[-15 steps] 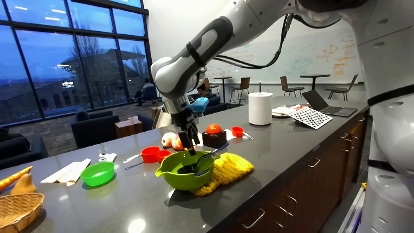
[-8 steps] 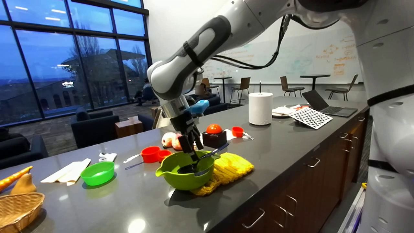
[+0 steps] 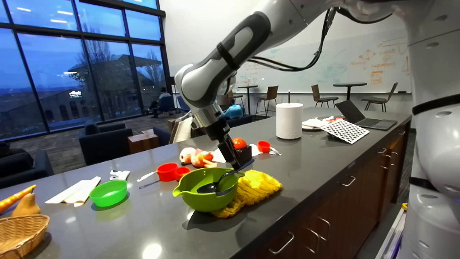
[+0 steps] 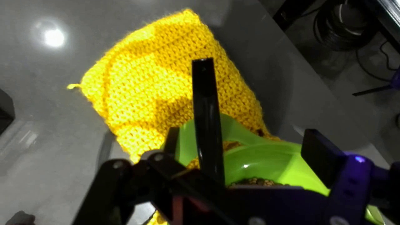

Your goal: Remove the black spoon from the green bowl

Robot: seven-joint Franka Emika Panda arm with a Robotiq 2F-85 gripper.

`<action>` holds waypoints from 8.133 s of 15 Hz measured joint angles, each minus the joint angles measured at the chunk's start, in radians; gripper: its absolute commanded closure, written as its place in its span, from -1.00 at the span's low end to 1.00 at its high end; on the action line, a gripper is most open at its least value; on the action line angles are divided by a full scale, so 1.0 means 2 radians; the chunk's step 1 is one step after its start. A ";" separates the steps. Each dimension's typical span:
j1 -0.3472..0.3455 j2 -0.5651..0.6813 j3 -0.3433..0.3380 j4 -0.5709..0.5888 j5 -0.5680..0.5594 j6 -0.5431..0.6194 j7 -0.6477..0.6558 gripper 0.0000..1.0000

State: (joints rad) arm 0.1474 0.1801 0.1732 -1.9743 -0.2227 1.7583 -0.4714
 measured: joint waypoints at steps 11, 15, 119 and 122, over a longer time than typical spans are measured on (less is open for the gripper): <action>-0.036 -0.012 -0.020 -0.061 -0.016 0.102 -0.074 -1.00; -0.038 -0.012 -0.022 -0.073 -0.014 0.126 -0.074 -0.23; -0.080 -0.226 0.030 -0.335 0.025 0.252 0.309 -1.00; -0.058 -0.260 0.030 -0.273 0.023 0.134 0.310 -1.00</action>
State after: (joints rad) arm 0.0319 -0.3403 0.2340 -2.5204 -0.1759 2.0269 0.1491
